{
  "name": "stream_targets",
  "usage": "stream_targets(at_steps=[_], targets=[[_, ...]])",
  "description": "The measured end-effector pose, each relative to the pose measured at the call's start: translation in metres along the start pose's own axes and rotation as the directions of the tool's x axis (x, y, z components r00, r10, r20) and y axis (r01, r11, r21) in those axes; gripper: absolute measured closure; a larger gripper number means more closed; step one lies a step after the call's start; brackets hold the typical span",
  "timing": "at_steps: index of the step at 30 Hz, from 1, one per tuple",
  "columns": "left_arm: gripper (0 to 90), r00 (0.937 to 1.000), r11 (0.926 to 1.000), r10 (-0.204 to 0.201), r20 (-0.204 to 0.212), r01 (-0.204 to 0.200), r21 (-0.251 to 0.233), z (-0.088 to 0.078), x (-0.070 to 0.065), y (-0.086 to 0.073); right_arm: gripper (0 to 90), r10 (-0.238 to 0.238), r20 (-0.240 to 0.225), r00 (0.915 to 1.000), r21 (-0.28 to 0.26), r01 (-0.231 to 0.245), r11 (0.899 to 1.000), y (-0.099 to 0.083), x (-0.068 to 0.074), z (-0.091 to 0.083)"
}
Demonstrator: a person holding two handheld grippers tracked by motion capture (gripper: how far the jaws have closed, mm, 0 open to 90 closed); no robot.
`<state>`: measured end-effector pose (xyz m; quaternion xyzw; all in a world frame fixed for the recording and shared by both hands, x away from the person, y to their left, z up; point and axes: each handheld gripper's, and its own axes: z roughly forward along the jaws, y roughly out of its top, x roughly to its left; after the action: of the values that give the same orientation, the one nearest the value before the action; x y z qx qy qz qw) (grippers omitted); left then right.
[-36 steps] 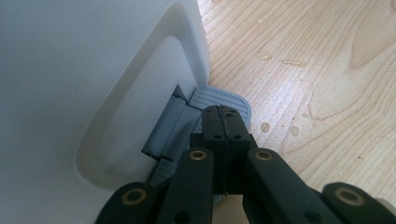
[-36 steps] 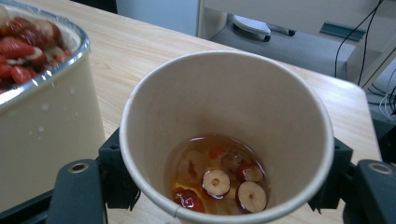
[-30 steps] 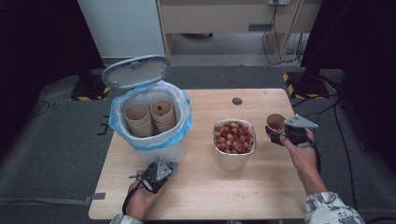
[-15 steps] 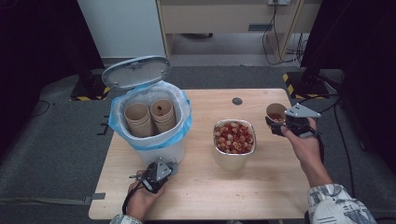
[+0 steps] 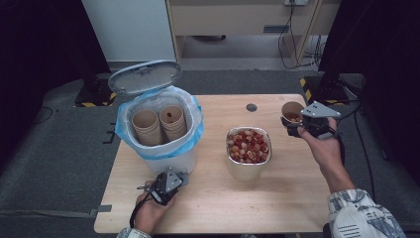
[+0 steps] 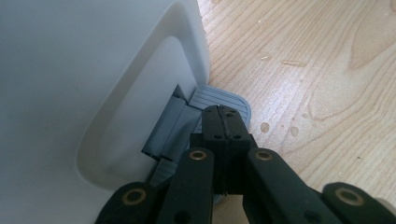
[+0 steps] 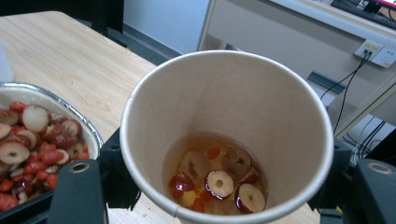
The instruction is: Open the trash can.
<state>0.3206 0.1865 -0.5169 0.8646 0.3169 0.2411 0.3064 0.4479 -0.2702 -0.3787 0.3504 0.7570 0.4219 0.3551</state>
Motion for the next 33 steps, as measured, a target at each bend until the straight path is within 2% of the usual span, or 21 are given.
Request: stream_targets(at_steps=[10,16,33], targets=[[89.9,1.0000,1.0000,0.000,0.001,0.000,-0.002,0.000,0.000,0.000,29.0,-0.024,0.014,0.9996,-0.007,0.024,1.000,0.013,-0.001,0.000],[89.9,1.0000,1.0000,0.001,0.000,-0.001,0.000,0.000,0.000,0.000,29.0,-0.051,0.000,0.9987,-0.016,0.051,0.999,0.024,0.006,0.002],[90.0,1.0000,1.0000,0.001,0.001,-0.001,-0.002,0.000,0.000,0.000,29.0,-0.082,-0.009,0.9966,-0.030,0.081,0.996,0.041,0.009,0.003]])
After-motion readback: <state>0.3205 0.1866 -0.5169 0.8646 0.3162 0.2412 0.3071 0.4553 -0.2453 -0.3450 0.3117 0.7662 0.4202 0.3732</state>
